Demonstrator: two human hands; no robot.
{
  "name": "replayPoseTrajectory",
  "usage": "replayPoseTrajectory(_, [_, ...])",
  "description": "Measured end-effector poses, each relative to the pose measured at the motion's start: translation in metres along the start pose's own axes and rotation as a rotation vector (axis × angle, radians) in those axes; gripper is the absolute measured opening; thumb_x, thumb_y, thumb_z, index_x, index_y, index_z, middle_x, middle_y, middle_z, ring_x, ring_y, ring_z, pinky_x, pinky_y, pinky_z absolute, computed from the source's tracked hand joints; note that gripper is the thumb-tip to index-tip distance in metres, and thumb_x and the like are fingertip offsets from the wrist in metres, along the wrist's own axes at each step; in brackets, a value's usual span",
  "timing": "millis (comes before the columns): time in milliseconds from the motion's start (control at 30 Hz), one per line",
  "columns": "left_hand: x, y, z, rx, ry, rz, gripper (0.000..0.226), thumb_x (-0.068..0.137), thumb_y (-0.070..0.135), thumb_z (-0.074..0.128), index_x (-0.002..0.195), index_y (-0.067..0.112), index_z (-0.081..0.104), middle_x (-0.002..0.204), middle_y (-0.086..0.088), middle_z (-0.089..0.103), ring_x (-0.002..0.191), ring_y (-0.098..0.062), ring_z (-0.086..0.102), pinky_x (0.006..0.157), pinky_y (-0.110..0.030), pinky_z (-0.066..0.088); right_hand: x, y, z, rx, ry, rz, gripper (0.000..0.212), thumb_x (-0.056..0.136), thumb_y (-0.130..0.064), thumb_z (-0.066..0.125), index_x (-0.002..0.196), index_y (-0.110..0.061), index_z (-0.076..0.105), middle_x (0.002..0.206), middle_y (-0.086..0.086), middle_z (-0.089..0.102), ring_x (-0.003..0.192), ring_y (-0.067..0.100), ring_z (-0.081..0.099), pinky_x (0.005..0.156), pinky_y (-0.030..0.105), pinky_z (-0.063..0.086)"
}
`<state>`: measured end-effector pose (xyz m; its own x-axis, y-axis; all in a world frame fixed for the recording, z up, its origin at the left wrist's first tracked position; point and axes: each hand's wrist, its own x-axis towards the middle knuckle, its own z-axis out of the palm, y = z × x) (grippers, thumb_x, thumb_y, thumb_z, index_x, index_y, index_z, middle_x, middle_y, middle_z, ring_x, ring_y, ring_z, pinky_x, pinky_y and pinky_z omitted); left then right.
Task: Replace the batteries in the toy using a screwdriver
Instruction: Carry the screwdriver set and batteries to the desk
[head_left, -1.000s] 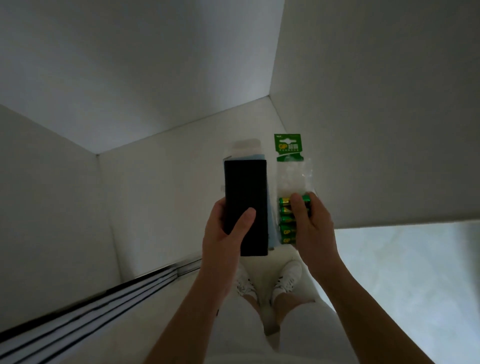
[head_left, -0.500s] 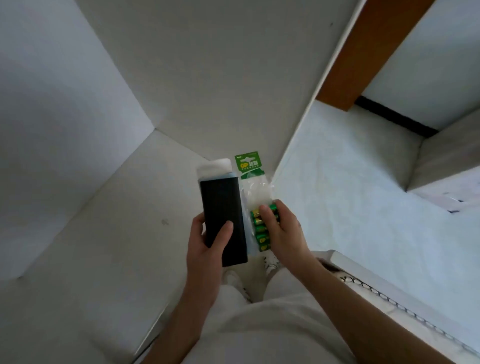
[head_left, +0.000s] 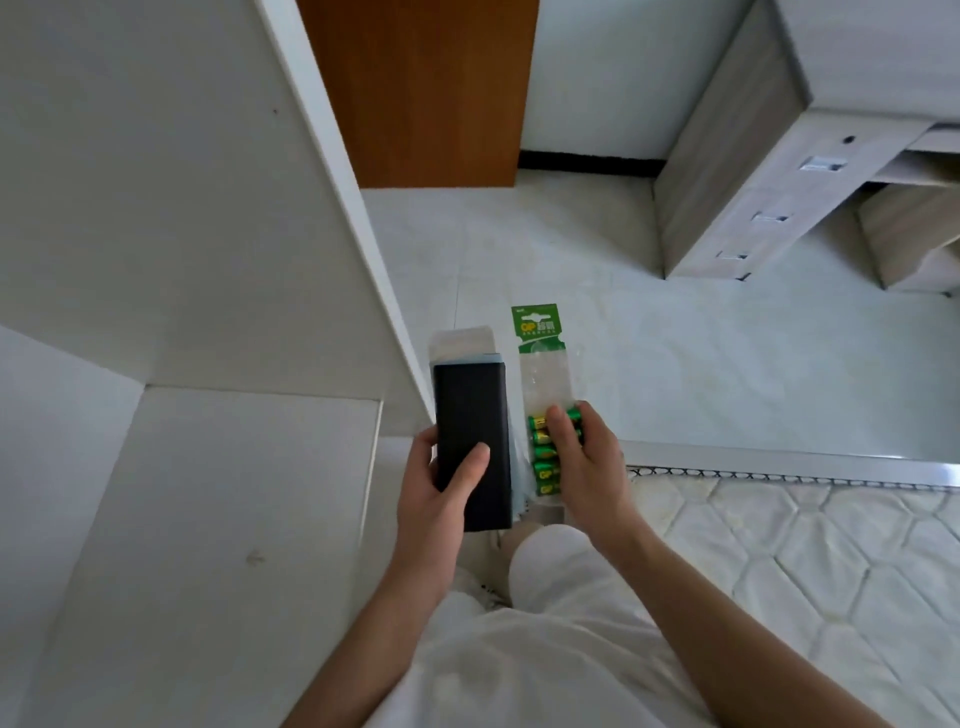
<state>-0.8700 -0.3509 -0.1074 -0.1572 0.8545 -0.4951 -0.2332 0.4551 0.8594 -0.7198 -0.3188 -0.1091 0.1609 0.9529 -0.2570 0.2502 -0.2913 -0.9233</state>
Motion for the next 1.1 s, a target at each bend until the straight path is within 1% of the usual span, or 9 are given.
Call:
replayPoseTrajectory(167, [0.028, 0.009, 0.027, 0.03, -0.07, -0.041, 0.055, 0.074, 0.036, 0.076, 0.124, 0.021, 0.057, 0.104, 0.001, 0.074, 0.104, -0.025, 0.07, 0.094, -0.056, 0.055, 0.021, 0.0, -0.021, 0.097, 0.093, 0.048, 0.027, 0.103, -0.03, 0.05, 0.079, -0.018, 0.052, 0.063, -0.008, 0.058, 0.058, 0.01, 0.054, 0.053, 0.025, 0.046])
replayPoseTrajectory(233, [0.043, 0.013, 0.039, 0.05, -0.102, -0.053, 0.054, 0.074, 0.037, 0.076, 0.123, 0.024, 0.058, 0.104, 0.003, 0.074, 0.105, -0.024, 0.07, 0.094, -0.054, 0.056, 0.034, 0.001, -0.029, 0.123, 0.121, 0.064, 0.027, 0.103, -0.029, 0.05, 0.079, -0.017, 0.051, 0.06, -0.011, 0.058, 0.055, 0.006, 0.053, 0.05, 0.019, 0.045])
replayPoseTrajectory(367, [0.079, 0.027, 0.072, 0.11, -0.177, -0.06, 0.05, 0.074, 0.037, 0.075, 0.121, 0.027, 0.059, 0.103, 0.005, 0.074, 0.103, -0.022, 0.07, 0.092, -0.049, 0.057, 0.066, 0.007, -0.048, 0.148, 0.171, 0.102, 0.028, 0.103, -0.031, 0.049, 0.079, -0.017, 0.05, 0.059, -0.014, 0.058, 0.055, 0.005, 0.053, 0.05, 0.019, 0.044])
replayPoseTrajectory(567, [0.139, 0.057, 0.136, 0.222, -0.284, -0.066, 0.053, 0.072, 0.039, 0.076, 0.121, 0.025, 0.06, 0.103, 0.003, 0.074, 0.102, -0.022, 0.071, 0.091, -0.049, 0.057, 0.134, 0.0, -0.081, 0.219, 0.322, 0.152, 0.026, 0.104, -0.028, 0.048, 0.082, -0.014, 0.051, 0.064, -0.007, 0.057, 0.053, 0.002, 0.053, 0.049, 0.016, 0.043])
replayPoseTrajectory(633, [0.157, 0.067, 0.157, 0.252, -0.316, -0.062, 0.056, 0.068, 0.043, 0.078, 0.118, 0.026, 0.061, 0.102, 0.004, 0.074, 0.101, -0.022, 0.07, 0.09, -0.047, 0.057, 0.156, -0.006, -0.095, 0.243, 0.351, 0.161, 0.026, 0.104, -0.029, 0.048, 0.082, -0.015, 0.051, 0.065, -0.007, 0.056, 0.053, 0.002, 0.053, 0.048, 0.017, 0.043])
replayPoseTrajectory(767, [0.188, 0.082, 0.199, 0.275, -0.361, -0.076, 0.043, 0.073, 0.037, 0.075, 0.113, 0.028, 0.063, 0.1, 0.004, 0.074, 0.101, -0.024, 0.071, 0.089, -0.048, 0.057, 0.19, -0.011, -0.122, 0.266, 0.423, 0.175, 0.028, 0.104, -0.031, 0.048, 0.081, -0.015, 0.049, 0.064, -0.008, 0.054, 0.052, 0.003, 0.051, 0.048, 0.019, 0.042])
replayPoseTrajectory(867, [0.205, 0.089, 0.233, 0.26, -0.396, -0.105, 0.033, 0.081, 0.029, 0.076, 0.111, 0.027, 0.064, 0.1, 0.003, 0.075, 0.099, -0.022, 0.071, 0.084, -0.043, 0.058, 0.21, -0.008, -0.138, 0.267, 0.495, 0.206, 0.029, 0.104, -0.035, 0.048, 0.082, -0.016, 0.051, 0.066, -0.007, 0.057, 0.058, 0.009, 0.054, 0.054, 0.029, 0.045])
replayPoseTrajectory(967, [0.219, 0.099, 0.264, 0.221, -0.412, -0.158, 0.023, 0.09, 0.019, 0.069, 0.112, 0.023, 0.065, 0.099, 0.0, 0.075, 0.093, -0.019, 0.073, 0.075, -0.035, 0.058, 0.229, -0.008, -0.152, 0.266, 0.564, 0.239, 0.03, 0.103, -0.038, 0.048, 0.082, -0.017, 0.052, 0.067, -0.005, 0.059, 0.062, 0.015, 0.055, 0.059, 0.038, 0.046])
replayPoseTrajectory(1100, [0.242, 0.113, 0.3, 0.247, -0.454, -0.161, 0.026, 0.089, 0.021, 0.069, 0.115, 0.023, 0.065, 0.102, -0.001, 0.074, 0.095, -0.021, 0.072, 0.075, -0.034, 0.058, 0.253, -0.012, -0.171, 0.267, 0.633, 0.252, 0.03, 0.103, -0.036, 0.048, 0.08, -0.018, 0.051, 0.067, -0.005, 0.058, 0.059, 0.011, 0.054, 0.057, 0.035, 0.045])
